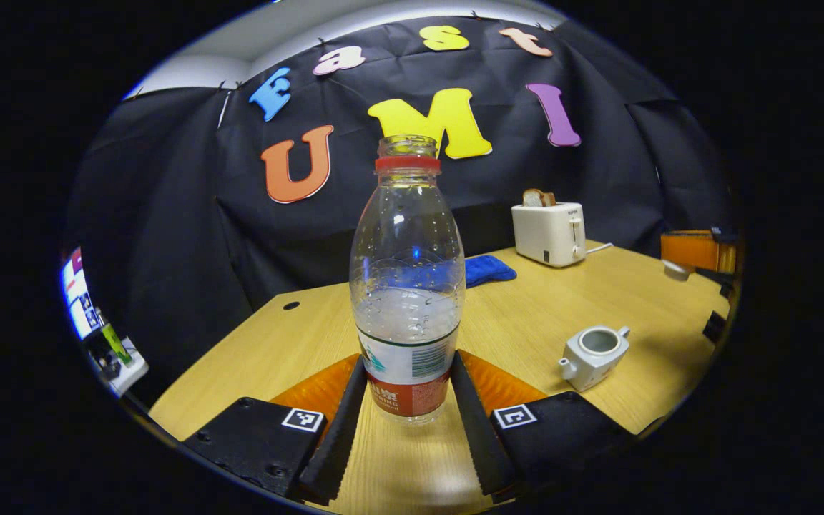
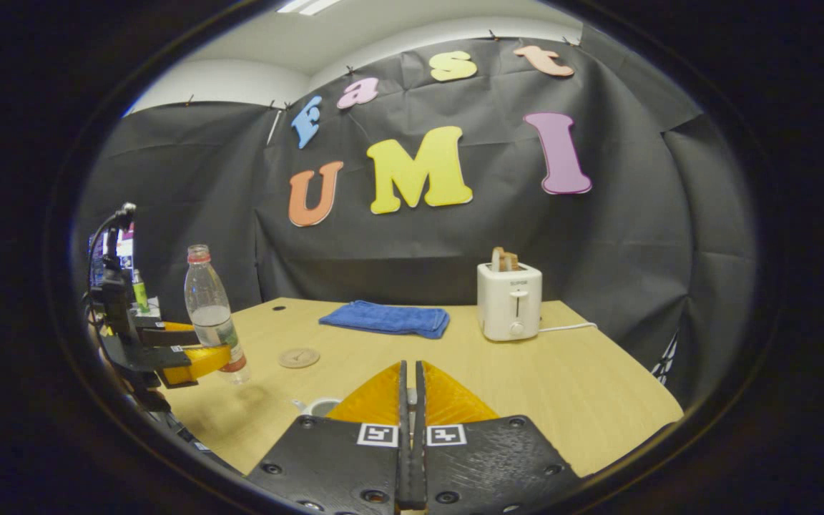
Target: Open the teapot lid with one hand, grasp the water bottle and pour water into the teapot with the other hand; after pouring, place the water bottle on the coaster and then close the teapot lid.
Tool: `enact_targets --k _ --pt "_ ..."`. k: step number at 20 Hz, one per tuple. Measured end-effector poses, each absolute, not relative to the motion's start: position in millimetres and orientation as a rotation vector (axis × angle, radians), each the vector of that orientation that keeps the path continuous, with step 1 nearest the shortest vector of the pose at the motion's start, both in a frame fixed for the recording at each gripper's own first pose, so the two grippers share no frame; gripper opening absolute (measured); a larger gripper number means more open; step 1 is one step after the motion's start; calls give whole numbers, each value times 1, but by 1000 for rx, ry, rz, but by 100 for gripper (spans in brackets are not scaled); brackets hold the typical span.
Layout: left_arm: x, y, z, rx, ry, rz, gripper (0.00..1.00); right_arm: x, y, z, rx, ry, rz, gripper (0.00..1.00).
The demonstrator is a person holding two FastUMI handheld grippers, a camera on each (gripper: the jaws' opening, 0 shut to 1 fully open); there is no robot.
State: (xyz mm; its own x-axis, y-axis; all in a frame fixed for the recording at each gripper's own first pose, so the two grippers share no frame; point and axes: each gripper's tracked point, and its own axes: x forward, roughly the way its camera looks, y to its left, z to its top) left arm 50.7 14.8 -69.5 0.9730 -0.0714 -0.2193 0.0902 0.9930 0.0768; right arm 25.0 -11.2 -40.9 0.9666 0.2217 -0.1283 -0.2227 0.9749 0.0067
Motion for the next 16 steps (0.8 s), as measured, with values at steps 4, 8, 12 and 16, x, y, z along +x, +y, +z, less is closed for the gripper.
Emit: enact_targets --k 4,8,12,16 --pt "57 26 -48 -31 162 -70 71 26 4 -45 -24 141 247 0" --pt "83 35 -22 -8 100 -77 71 29 13 -49 -37 154 254 0" --pt "114 36 -8 23 68 -81 71 29 18 -50 -42 156 259 0" --pt "146 38 -18 36 78 -95 71 28 17 -56 -43 169 257 0"
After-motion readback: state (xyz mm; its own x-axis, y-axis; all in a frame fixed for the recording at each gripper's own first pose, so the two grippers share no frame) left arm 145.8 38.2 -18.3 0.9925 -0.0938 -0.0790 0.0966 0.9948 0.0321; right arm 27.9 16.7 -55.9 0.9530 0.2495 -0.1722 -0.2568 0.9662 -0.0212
